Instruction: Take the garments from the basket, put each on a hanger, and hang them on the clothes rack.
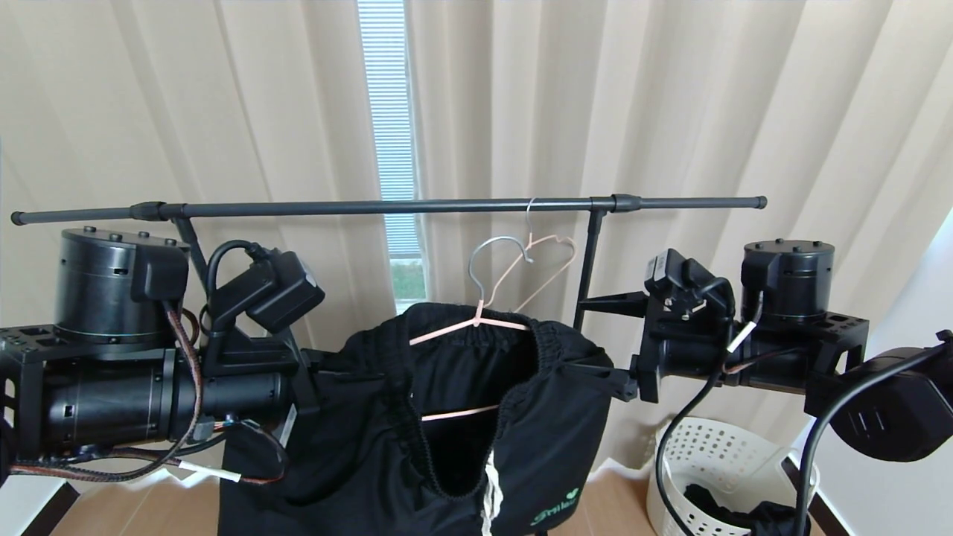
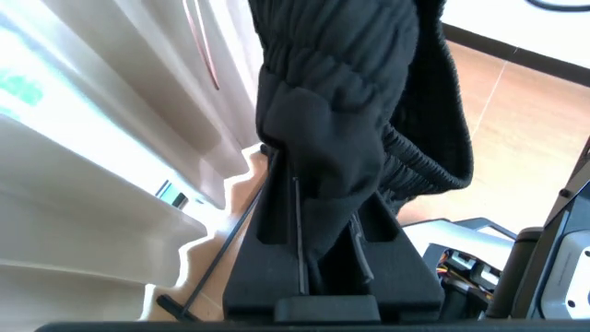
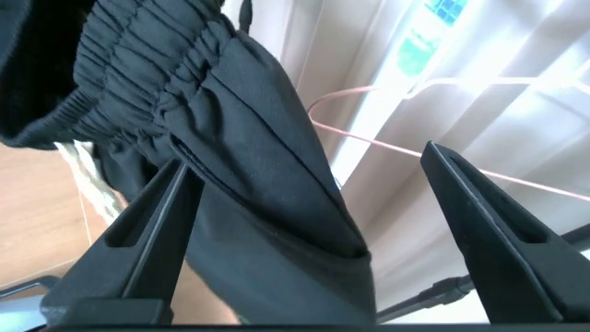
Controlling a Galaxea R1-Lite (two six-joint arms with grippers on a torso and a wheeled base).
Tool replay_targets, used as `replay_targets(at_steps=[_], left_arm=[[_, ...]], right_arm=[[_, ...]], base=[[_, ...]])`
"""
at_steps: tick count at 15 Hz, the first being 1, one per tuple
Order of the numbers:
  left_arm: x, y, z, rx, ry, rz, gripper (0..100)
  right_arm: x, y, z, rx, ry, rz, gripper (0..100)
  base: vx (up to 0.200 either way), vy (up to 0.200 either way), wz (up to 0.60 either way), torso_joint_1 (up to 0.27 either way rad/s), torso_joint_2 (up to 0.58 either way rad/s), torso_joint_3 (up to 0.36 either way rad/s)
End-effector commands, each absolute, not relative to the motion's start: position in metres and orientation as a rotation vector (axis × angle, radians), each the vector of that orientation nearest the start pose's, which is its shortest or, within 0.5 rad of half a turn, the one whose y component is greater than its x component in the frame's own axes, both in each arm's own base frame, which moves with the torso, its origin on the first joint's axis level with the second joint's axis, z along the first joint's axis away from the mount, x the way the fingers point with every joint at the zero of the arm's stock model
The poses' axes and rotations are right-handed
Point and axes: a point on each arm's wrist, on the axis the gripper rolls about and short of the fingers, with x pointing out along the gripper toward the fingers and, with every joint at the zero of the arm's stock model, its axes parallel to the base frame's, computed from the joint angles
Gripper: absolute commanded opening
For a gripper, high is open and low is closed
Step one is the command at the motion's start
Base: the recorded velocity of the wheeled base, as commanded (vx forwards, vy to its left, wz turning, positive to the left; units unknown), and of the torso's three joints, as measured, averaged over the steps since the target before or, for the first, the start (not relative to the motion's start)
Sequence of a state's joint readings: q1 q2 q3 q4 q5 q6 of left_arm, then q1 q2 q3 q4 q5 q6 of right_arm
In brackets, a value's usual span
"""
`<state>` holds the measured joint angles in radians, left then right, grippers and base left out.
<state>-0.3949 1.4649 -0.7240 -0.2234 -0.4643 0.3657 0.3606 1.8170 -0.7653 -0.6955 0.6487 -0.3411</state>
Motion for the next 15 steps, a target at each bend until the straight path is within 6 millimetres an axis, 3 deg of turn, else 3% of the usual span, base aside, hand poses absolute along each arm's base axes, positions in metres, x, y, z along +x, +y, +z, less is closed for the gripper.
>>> replay_targets(at_steps=[1,6,15], left_arm=[[0.209,-0.096,0.192,0.31,0.353,-0.916,0],[0.203,-0.091,0.196,0.302,0.337,-0.901,0],[0.194,-0.08,0.204,0.259,0.302,-0.855,0]], right_arm=[[0.295,0.123,0.138,-0.256,0.205,1.043,100],[0.302,0.125,0.137,-0.258,0.205,1.036,100],[0.308,0.109,0.138,-0.233,0.195,1.049,100]], base=[[0.0,0.0,0.0,0.0,0.0,0.0],[0.0,0.0,0.0,0.0,0.0,0.0],[0.0,0.0,0.0,0.0,0.0,0.0]])
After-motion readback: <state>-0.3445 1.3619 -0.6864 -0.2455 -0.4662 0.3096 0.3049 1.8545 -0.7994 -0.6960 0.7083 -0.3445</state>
